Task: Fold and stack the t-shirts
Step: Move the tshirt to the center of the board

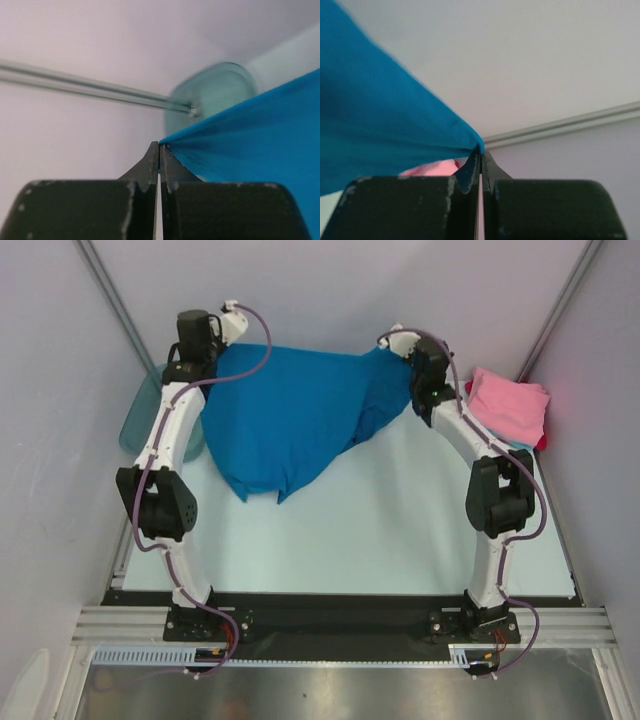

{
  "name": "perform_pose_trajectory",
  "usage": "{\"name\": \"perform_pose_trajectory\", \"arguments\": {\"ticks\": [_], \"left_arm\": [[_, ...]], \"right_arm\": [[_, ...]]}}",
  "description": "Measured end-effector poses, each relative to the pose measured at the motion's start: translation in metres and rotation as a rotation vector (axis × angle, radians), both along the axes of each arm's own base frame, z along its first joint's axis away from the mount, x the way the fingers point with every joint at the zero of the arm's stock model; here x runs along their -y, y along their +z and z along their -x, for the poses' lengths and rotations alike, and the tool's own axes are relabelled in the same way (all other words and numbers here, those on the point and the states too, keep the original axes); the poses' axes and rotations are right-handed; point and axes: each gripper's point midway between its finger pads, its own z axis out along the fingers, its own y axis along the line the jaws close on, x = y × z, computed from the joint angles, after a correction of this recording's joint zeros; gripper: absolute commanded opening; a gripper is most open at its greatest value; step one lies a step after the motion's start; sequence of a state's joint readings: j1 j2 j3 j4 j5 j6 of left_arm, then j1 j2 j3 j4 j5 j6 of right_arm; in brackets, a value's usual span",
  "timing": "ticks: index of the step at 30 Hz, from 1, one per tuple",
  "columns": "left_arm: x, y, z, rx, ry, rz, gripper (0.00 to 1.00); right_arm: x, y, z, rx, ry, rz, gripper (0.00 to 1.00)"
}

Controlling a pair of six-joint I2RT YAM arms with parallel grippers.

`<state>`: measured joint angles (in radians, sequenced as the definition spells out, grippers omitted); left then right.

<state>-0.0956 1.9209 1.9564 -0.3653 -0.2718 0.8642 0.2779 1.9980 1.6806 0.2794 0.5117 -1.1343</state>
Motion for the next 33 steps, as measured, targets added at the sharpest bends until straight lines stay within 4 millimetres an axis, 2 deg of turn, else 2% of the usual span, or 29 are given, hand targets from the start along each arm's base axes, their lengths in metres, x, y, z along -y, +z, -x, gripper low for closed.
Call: {"name": "perform_pose_trajectory", "arguments": {"ticks": [2, 4, 8, 15, 18, 21, 26, 33], "left_arm": [[-0.013, 0.027, -0.008, 0.064, 0.044, -0.005, 0.00], [-0.021, 0.045, -0.010, 0.105, 0.071, -0.013, 0.00], [-0.023, 0.068, -0.013, 0.158, 0.094, -0.019, 0.00], [-0.025, 0.080, -0.013, 0.204, 0.128, -0.024, 0.00], [-0.025, 0.085, -0.013, 0.245, 0.141, -0.013, 0.00], [-0.023, 0.088, -0.008, 0.265, 0.144, 0.028, 0.00], [-0.018, 0.112, 0.006, 0.328, 0.135, 0.116, 0.00], [-0.013, 0.149, 0.026, 0.422, 0.126, 0.186, 0.00]], "right_arm": [[0.002, 0.016, -0.010, -0.029, 0.009, -0.077, 0.00], [0.002, 0.034, -0.017, -0.054, 0.029, -0.162, 0.00], [0.000, 0.049, -0.017, -0.121, 0.067, -0.294, 0.00], [0.004, 0.024, 0.000, -0.275, 0.107, -0.526, 0.00], [0.007, 0.029, 0.003, -0.265, 0.100, -0.628, 0.00], [0.011, 0.042, 0.002, -0.218, 0.098, -0.727, 0.00], [0.023, 0.065, 0.002, -0.133, 0.096, -0.822, 0.00], [0.042, 0.121, 0.019, 0.071, 0.102, -0.738, 0.00]]}}
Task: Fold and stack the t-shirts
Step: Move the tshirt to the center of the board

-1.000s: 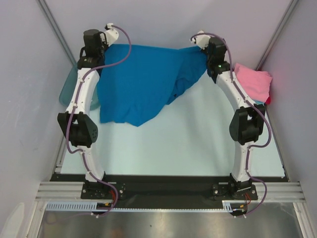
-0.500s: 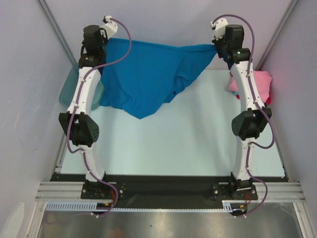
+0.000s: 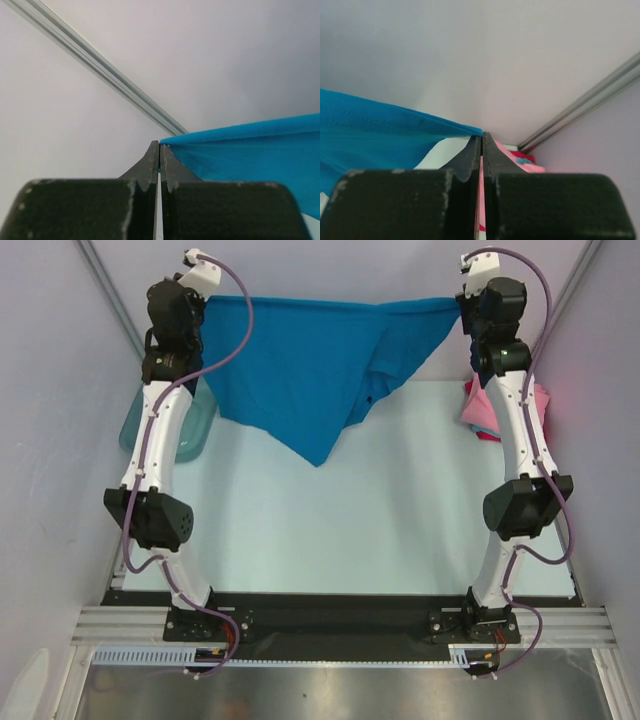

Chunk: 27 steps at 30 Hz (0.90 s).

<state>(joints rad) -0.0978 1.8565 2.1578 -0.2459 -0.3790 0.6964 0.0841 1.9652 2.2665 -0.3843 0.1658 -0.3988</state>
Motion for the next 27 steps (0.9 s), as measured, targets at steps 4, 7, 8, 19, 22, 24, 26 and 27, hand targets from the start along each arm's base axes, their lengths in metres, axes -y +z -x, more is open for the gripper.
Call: {"name": "perform_pose_trajectory", "arguments": {"ticks": [4, 7, 8, 19, 22, 24, 26, 27], "left_arm": [[0.003, 0.014, 0.005, 0.043, -0.006, 0.012, 0.00], [0.006, 0.025, 0.007, 0.082, -0.013, 0.013, 0.00], [0.008, 0.029, 0.008, 0.097, -0.015, 0.009, 0.00], [0.022, 0.085, 0.057, 0.262, -0.041, -0.077, 0.00], [0.030, 0.103, 0.085, 0.315, -0.068, -0.115, 0.00], [0.039, 0.115, 0.110, 0.373, -0.099, -0.151, 0.00], [0.049, 0.121, 0.134, 0.415, -0.132, -0.190, 0.00], [0.055, 0.124, 0.146, 0.444, -0.153, -0.206, 0.00]], "right_arm": [[0.012, 0.042, 0.006, 0.137, -0.051, 0.074, 0.00], [0.022, 0.071, 0.009, 0.243, -0.105, 0.151, 0.00], [0.025, 0.079, 0.010, 0.275, -0.124, 0.182, 0.00], [0.026, 0.138, 0.042, 0.491, -0.253, 0.421, 0.00], [0.025, 0.160, 0.066, 0.563, -0.280, 0.465, 0.00], [0.023, 0.175, 0.088, 0.619, -0.298, 0.501, 0.00], [0.018, 0.185, 0.109, 0.661, -0.303, 0.522, 0.00], [0.014, 0.189, 0.118, 0.680, -0.300, 0.530, 0.00]]}}
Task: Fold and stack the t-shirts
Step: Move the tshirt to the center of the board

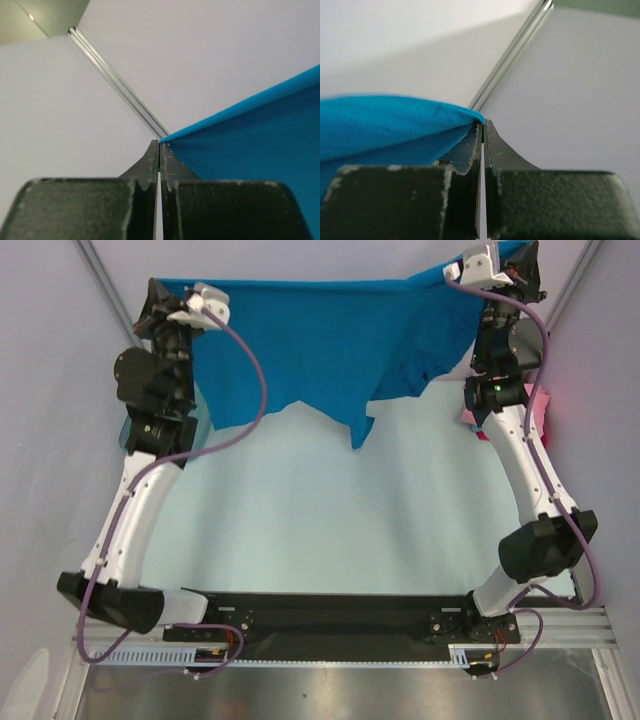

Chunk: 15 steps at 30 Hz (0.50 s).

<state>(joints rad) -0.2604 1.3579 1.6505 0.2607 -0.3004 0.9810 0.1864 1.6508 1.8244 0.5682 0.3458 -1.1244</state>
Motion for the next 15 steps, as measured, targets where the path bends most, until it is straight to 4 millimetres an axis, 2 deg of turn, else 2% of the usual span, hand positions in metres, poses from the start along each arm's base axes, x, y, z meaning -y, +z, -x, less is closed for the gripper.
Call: {"name": "perform_pose_trajectory", "arguments": {"ticks": [2, 5, 7, 11, 15], "left_arm": [[0.013, -0.001, 0.023, 0.034, -0.056, -0.048, 0.00], [0.026, -0.006, 0.053, 0.065, -0.152, -0.105, 0.00], [0.032, -0.003, 0.072, 0.085, -0.211, -0.123, 0.00], [0.034, 0.023, 0.102, 0.148, -0.275, -0.089, 0.00], [0.029, 0.045, 0.121, 0.226, -0.290, -0.057, 0.00]], "right_arm": [[-0.011, 0.008, 0.021, 0.032, 0.028, 0.018, 0.00], [-0.026, 0.010, 0.037, -0.010, 0.111, 0.014, 0.00], [-0.034, 0.012, 0.050, -0.051, 0.172, -0.007, 0.00], [-0.040, 0.029, 0.082, -0.041, 0.229, -0.038, 0.00], [-0.039, 0.052, 0.101, 0.011, 0.245, -0.068, 0.00]]}}
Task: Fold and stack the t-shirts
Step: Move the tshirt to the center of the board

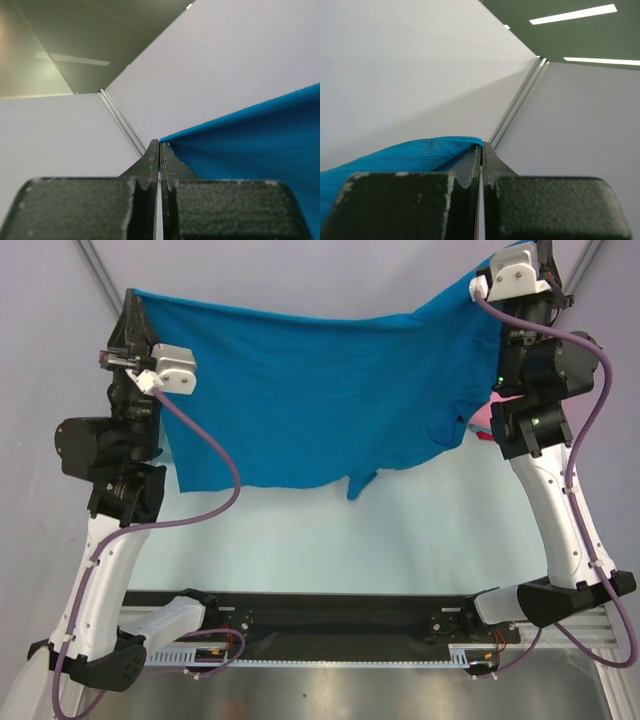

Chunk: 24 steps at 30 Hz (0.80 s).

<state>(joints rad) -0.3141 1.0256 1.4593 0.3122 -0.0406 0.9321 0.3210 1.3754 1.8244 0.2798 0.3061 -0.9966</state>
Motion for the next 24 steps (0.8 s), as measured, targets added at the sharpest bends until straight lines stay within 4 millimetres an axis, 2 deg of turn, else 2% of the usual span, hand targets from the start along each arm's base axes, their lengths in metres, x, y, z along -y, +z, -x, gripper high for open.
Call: {"name": "perform_pose_trajectory", "arguments": {"ticks": [5, 12, 15, 18, 20, 22, 24], "left_arm": [[-0.003, 0.027, 0.011, 0.093, -0.011, 0.037, 0.00], [0.003, 0.042, 0.028, 0.181, -0.054, 0.021, 0.00], [0.004, 0.047, 0.034, 0.195, -0.074, 0.022, 0.00], [0.006, 0.050, 0.042, 0.203, -0.097, 0.015, 0.00], [0.010, 0.047, 0.044, 0.183, -0.116, -0.007, 0.00], [0.018, 0.037, 0.037, 0.135, -0.136, -0.039, 0.00], [0.026, 0.015, 0.025, 0.073, -0.154, -0.078, 0.01]], "right_arm": [[0.002, 0.018, 0.010, 0.060, -0.020, -0.006, 0.00], [-0.027, 0.028, 0.018, 0.064, 0.054, 0.029, 0.00], [-0.038, 0.041, 0.028, 0.052, 0.115, 0.028, 0.00], [-0.039, 0.054, 0.042, 0.051, 0.167, 0.002, 0.00], [-0.038, 0.053, 0.045, 0.034, 0.182, -0.011, 0.00], [-0.039, 0.042, 0.040, -0.005, 0.196, -0.012, 0.00], [-0.043, 0.019, 0.024, -0.068, 0.204, 0.002, 0.00]]}}
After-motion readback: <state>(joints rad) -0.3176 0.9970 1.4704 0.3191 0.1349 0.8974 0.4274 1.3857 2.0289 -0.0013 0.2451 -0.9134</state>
